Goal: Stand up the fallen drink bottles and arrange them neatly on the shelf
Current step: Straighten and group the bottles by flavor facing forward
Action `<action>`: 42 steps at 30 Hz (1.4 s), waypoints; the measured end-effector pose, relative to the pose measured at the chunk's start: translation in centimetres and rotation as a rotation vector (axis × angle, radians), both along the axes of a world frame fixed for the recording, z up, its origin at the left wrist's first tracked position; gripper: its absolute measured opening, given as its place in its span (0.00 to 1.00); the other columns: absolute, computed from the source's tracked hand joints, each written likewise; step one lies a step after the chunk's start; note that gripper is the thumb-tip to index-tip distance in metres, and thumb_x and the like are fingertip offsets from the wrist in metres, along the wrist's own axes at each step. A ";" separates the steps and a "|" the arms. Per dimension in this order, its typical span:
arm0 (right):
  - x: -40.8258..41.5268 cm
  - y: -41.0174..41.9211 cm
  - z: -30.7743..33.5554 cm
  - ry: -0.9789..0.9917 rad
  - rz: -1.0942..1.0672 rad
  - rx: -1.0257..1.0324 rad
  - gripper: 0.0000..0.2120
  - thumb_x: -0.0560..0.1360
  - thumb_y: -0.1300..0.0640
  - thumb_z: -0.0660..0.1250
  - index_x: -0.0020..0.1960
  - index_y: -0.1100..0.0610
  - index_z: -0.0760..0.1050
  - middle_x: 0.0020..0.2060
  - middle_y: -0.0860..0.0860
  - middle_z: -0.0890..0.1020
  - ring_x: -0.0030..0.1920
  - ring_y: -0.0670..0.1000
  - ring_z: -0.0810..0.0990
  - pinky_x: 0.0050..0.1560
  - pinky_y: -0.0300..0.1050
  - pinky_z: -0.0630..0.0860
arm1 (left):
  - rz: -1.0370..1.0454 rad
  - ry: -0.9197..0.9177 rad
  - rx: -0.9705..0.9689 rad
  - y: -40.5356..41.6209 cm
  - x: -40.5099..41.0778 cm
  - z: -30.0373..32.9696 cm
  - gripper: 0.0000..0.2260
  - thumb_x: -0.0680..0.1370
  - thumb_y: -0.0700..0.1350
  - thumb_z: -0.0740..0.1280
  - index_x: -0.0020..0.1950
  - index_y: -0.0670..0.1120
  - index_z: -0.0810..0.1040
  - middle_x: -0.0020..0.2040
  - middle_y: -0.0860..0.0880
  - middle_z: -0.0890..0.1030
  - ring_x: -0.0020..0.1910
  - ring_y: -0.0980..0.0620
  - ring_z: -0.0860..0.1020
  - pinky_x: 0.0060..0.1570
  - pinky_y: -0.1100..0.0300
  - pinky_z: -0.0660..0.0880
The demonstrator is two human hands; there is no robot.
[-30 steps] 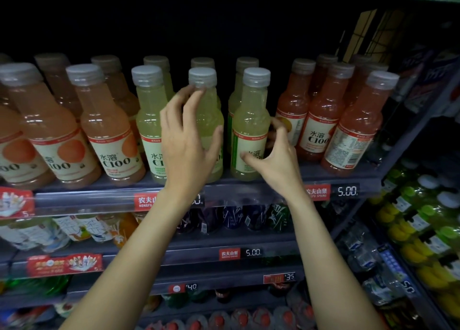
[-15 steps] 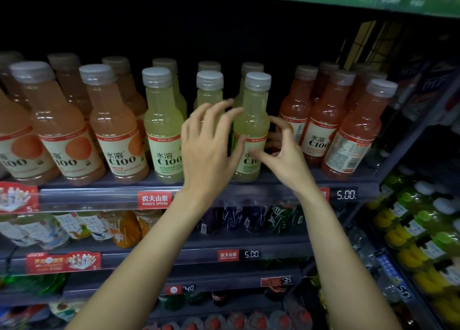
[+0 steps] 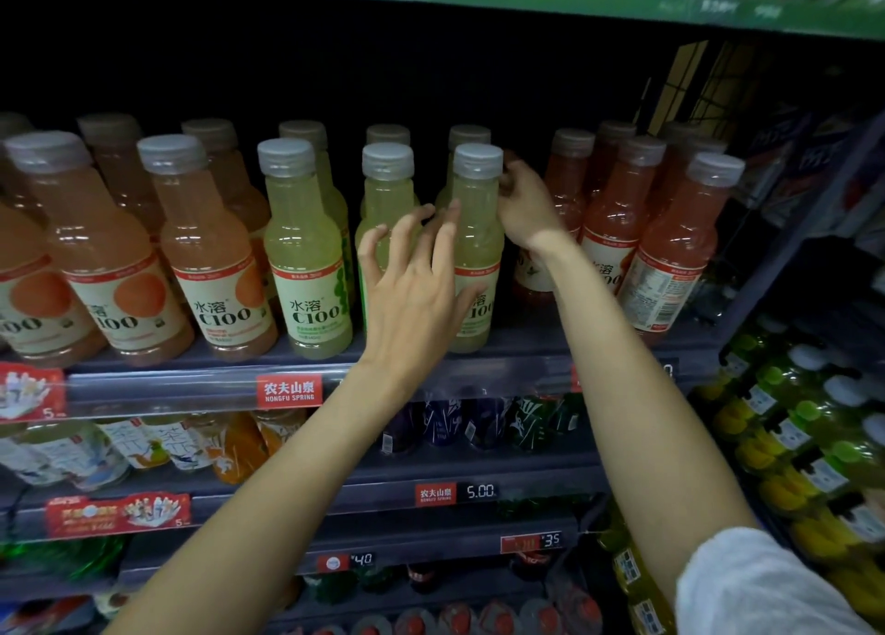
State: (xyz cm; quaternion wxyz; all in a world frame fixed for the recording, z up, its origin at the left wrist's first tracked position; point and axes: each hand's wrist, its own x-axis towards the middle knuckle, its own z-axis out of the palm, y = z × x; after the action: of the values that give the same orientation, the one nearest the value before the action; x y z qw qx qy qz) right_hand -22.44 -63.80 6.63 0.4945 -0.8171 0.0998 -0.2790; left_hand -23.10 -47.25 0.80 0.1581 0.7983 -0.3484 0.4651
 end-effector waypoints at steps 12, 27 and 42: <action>-1.7 0.7 0.0 -0.023 0.075 0.101 0.16 0.80 0.61 0.59 0.68 0.61 0.66 0.58 0.53 0.78 0.59 0.49 0.76 0.57 0.40 0.74 | -0.111 0.031 -0.072 0.4 0.1 0.0 0.30 0.74 0.55 0.68 0.72 0.41 0.68 0.67 0.42 0.75 0.67 0.45 0.63 0.64 0.48 0.59; -18.3 -4.3 -5.0 -0.276 -0.854 -0.486 0.16 0.76 0.57 0.65 0.62 0.59 0.72 0.54 0.53 0.78 0.54 0.51 0.75 0.54 0.51 0.75 | -1.003 0.715 -0.314 -11.0 -5.3 1.7 0.15 0.79 0.40 0.66 0.65 0.40 0.72 0.60 0.48 0.78 0.59 0.55 0.76 0.60 0.55 0.74; -16.7 -8.0 -6.6 -0.051 -0.584 -0.059 0.40 0.67 0.53 0.74 0.73 0.48 0.57 0.62 0.47 0.76 0.57 0.46 0.78 0.55 0.50 0.78 | -0.844 0.775 -0.111 -16.8 -6.2 2.8 0.31 0.74 0.58 0.70 0.72 0.47 0.64 0.65 0.49 0.75 0.61 0.52 0.76 0.58 0.52 0.76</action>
State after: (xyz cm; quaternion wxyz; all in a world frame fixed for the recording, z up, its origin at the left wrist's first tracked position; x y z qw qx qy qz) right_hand -39.19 -71.84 0.02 0.3714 -0.7607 0.3102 -0.4327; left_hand -29.32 -64.04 3.59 0.4879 0.6927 -0.5286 0.0530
